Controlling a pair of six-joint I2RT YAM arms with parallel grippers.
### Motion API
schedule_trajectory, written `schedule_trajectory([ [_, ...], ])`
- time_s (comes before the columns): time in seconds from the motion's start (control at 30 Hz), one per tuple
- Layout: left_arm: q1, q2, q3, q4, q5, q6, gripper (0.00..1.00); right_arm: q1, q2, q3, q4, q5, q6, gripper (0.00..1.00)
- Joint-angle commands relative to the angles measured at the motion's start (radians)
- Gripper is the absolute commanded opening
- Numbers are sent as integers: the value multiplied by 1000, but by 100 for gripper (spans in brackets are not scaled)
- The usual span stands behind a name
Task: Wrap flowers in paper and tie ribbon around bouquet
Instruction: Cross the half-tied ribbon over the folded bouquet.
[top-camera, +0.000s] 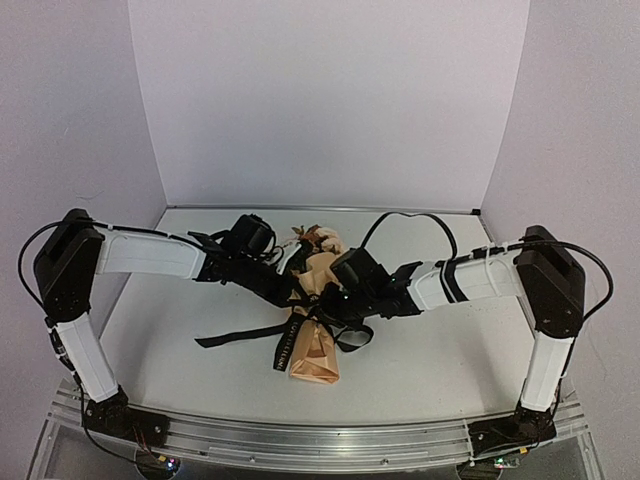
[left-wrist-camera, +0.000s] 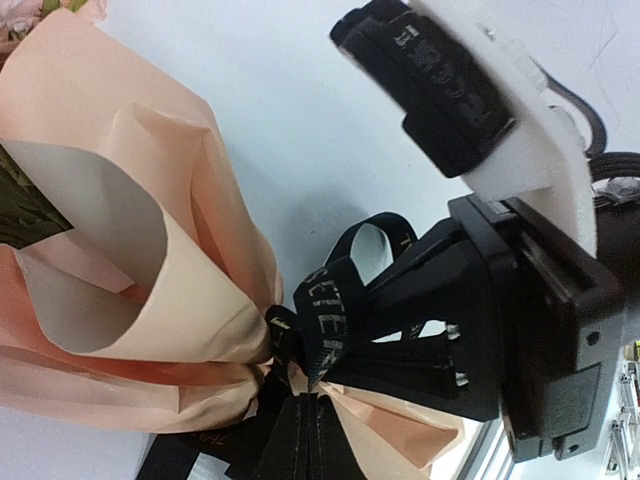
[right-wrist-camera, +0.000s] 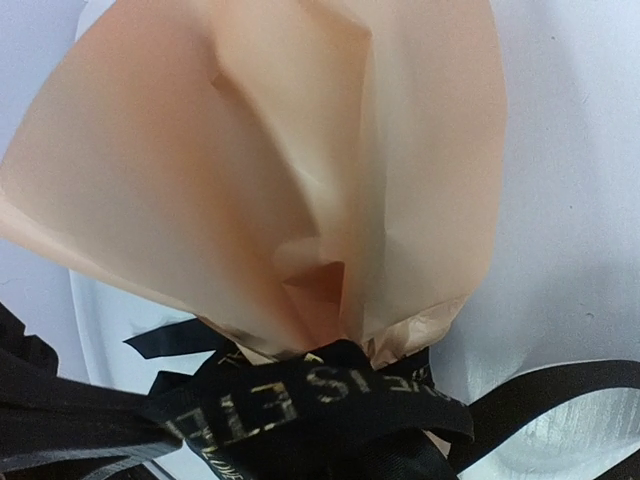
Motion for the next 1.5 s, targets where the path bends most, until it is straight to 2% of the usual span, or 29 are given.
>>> schedule_trajectory([
  [0.0,2,-77,-47,95,30,-25,0,-8,-1,-21,157,9,28,0],
  [0.47,2,-137,-152,230,93,-61,0,-9,68,-118,653,-35,37,0],
  [0.63,2,-118,-160,212,112,-51,0,-8,96,-127,726,-51,28,0],
  [0.73,2,-71,-125,125,117,-38,0,-8,94,-153,782,-35,-8,0],
  [0.87,3,-57,-154,163,106,-76,1,-8,94,-168,835,-41,-64,0],
  [1.0,3,-72,-164,172,53,-94,8,-8,116,-161,859,-70,-82,0],
  [1.07,2,-76,-163,172,55,-96,15,-7,130,-155,869,-77,-87,0],
  [1.47,5,-159,-185,173,-36,-121,33,-8,178,-137,934,-103,-168,0],
])
